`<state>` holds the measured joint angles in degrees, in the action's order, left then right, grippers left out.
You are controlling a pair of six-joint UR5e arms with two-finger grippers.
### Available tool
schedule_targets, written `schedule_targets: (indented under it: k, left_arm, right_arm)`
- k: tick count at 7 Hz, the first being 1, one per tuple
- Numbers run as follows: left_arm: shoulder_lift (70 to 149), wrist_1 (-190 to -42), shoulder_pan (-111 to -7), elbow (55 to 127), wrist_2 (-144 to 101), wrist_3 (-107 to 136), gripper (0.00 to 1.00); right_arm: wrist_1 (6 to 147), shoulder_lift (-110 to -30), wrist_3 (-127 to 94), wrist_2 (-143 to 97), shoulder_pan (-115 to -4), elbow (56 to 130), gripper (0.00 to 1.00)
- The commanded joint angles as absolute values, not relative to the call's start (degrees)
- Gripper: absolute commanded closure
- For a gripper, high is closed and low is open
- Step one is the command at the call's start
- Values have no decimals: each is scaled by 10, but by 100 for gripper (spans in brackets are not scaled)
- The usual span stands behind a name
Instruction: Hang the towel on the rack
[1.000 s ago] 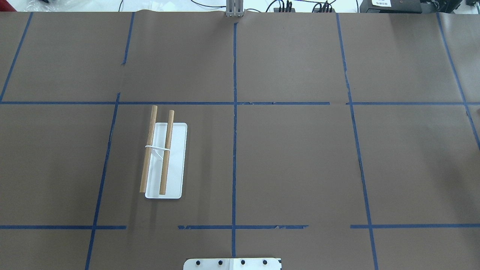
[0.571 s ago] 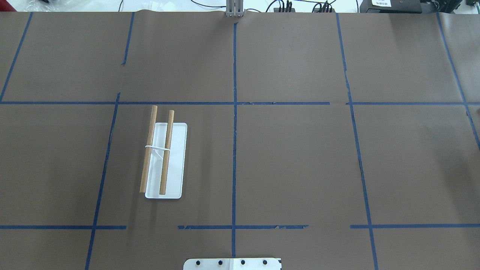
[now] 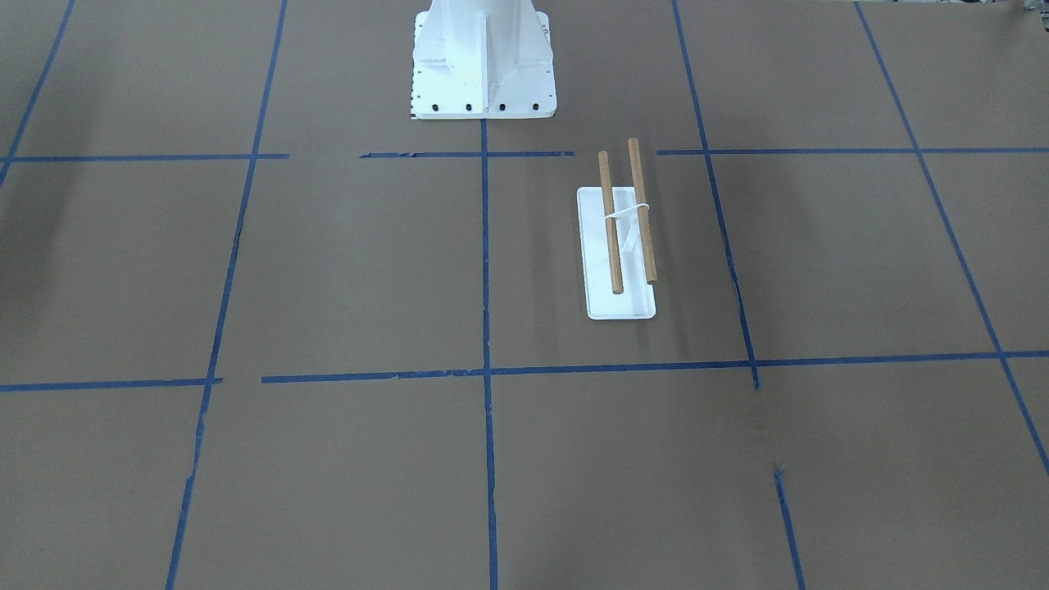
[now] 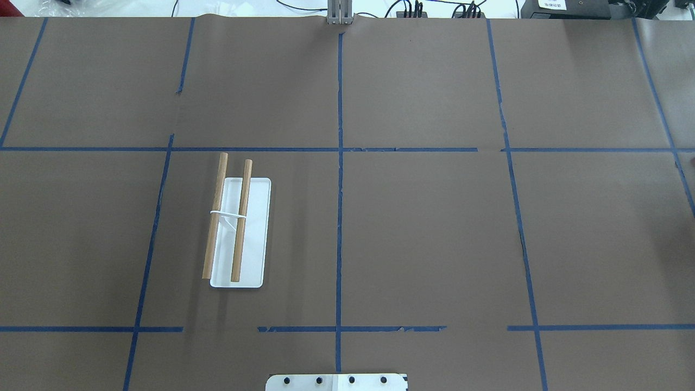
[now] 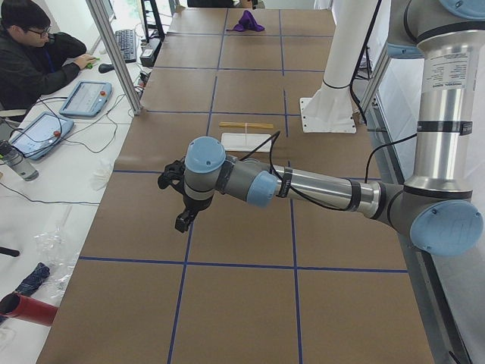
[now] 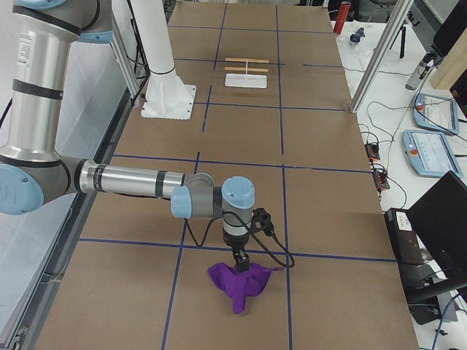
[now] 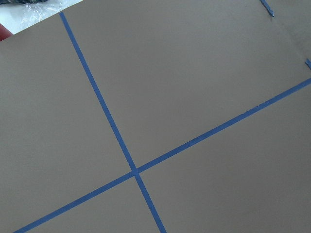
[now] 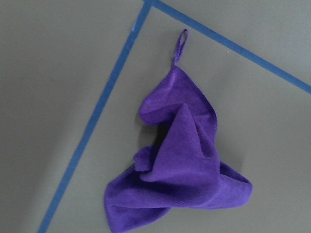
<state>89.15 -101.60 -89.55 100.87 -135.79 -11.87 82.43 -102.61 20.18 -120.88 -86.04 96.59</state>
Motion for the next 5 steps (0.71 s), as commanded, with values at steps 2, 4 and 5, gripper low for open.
schedule_targets:
  k: [2,4,5]
  left_arm:
    - [891,-1016,-896,1011,-1358,-119,0]
    - [892,-1016,-896,1012,-1358,-119,0]
    - [891,-1016,-896,1012,-1358,-119,0]
  right_arm:
    - [725,-994,229,-1178,-846,839,13]
    - [709,-984,226,-1179,-830,813,24]
    - [709,-979,222,-1183,-823,814,36]
